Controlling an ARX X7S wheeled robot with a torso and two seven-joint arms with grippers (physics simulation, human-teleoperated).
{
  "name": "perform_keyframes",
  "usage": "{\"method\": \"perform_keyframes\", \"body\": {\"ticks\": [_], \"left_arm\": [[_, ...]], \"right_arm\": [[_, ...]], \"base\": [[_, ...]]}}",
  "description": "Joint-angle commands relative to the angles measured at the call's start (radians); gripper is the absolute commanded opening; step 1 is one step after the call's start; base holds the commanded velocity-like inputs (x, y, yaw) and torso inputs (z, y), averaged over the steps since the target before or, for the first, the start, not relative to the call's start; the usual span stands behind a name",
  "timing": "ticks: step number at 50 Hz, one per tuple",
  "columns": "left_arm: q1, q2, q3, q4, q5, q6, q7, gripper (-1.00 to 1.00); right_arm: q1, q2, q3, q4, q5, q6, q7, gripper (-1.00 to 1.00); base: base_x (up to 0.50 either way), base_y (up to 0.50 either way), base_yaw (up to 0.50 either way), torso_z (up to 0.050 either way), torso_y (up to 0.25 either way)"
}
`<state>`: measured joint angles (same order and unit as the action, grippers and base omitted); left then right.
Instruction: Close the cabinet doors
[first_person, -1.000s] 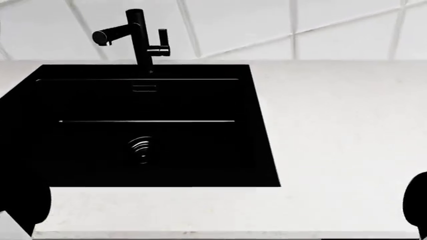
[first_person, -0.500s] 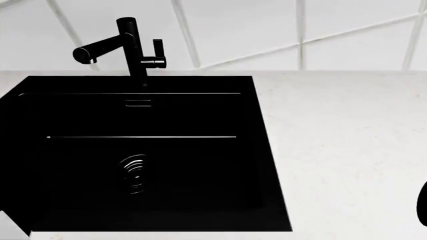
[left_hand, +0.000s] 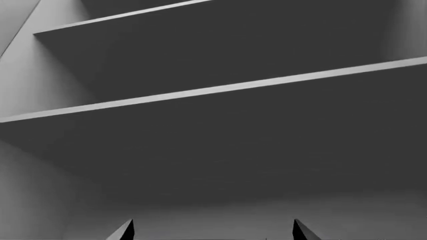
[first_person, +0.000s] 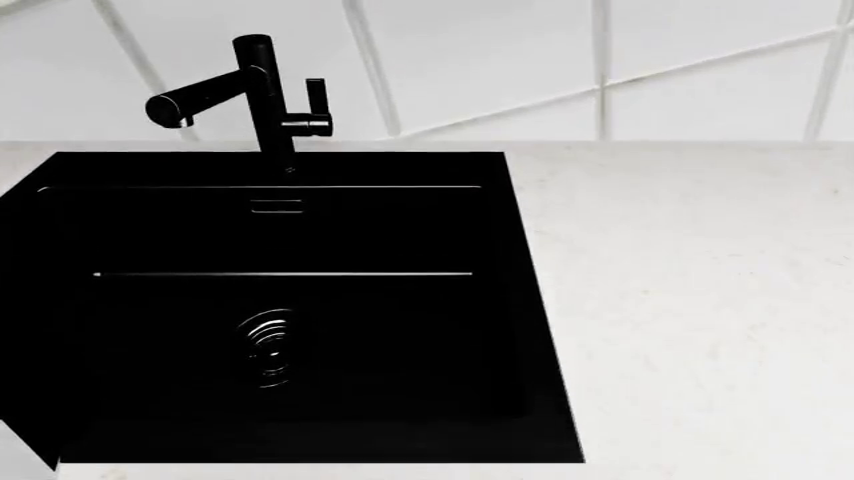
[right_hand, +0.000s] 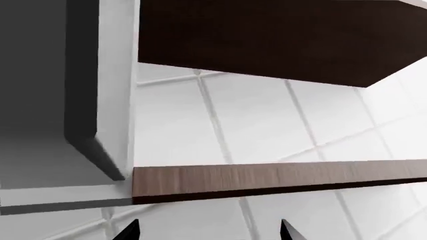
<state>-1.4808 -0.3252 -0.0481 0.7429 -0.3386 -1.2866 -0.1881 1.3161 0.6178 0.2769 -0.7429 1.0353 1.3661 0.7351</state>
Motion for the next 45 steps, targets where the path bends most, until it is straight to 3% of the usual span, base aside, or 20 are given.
{"method": "perform_keyframes", "body": {"ticks": [1, 10, 21, 35, 45], "left_arm": [[-0.009, 0.004, 0.018, -0.002, -0.002, -0.005, -0.01, 1.0], [-0.027, -0.002, 0.022, -0.006, -0.004, -0.014, -0.015, 1.0], [-0.036, -0.021, -0.006, 0.006, -0.013, -0.037, -0.012, 1.0], [-0.015, -0.033, -0.028, 0.015, -0.022, -0.035, -0.01, 1.0], [-0.008, -0.043, -0.056, 0.031, -0.033, -0.054, -0.007, 1.0]], "right_arm": [[-0.045, 0.086, 0.125, 0.043, 0.023, -0.069, -0.036, 1.0], [0.106, 0.177, 0.095, 0.108, 0.043, -0.02, -0.02, 1.0], [0.353, 0.206, -0.137, 0.214, -0.029, -0.024, -0.045, 1.0], [0.611, 0.127, -0.417, 0.384, -0.135, -0.087, -0.163, 1.0], [0.701, 0.024, -0.512, 0.459, -0.16, -0.112, -0.197, 1.0]], "base": [[0.0, 0.0, 0.0, 0.0, 0.0], [0.0, 0.0, 0.0, 0.0, 0.0], [0.0, 0.0, 0.0, 0.0, 0.0], [0.0, 0.0, 0.0, 0.001, 0.0], [0.0, 0.0, 0.0, 0.002, 0.0]]}}
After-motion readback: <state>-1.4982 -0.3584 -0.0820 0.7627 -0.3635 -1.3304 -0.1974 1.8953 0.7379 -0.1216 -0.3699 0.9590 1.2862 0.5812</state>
